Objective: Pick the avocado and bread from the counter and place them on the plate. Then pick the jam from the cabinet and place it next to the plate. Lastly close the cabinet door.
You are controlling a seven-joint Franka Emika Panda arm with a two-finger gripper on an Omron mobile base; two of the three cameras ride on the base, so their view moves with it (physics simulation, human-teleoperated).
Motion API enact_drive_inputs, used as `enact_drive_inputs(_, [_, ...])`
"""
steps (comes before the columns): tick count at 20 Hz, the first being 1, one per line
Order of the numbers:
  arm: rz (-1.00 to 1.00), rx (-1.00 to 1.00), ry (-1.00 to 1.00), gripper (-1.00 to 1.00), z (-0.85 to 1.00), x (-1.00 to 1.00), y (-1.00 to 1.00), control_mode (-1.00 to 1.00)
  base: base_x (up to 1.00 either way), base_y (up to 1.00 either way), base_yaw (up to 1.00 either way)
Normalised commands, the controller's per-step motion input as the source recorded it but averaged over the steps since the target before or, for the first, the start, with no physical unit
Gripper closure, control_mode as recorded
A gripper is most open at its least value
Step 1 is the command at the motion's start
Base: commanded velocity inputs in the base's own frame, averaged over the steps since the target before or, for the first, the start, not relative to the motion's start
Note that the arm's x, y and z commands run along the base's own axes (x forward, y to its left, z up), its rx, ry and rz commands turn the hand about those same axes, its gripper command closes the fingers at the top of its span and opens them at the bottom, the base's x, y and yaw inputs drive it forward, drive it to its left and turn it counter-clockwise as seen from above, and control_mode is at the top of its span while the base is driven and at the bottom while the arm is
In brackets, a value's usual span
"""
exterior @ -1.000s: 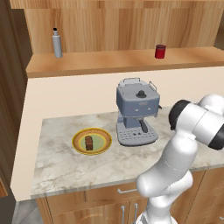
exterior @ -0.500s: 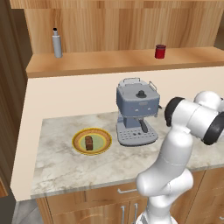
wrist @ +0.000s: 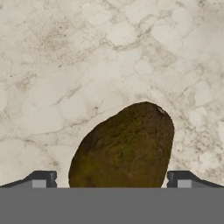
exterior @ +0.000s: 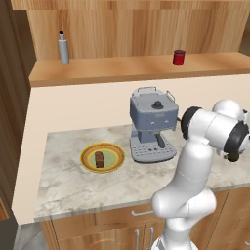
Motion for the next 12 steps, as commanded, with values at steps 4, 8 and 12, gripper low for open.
enact_drive_inputs(4, [0.02, 0.00, 0.03, -1.00, -0.15, 0.11, 0.00, -1.00, 0.00, 0.00, 0.00])
enact_drive_inputs(8, [0.04, 0.00, 0.01, -1.00, -0.16, 0.04, -0.07, -1.00, 0.00, 0.00, 0.00])
enact_drive_inputs(12, [0.04, 0.00, 0.01, 1.00, -0.21, 0.00, -0.07, -1.00, 0.00, 0.00, 0.00])
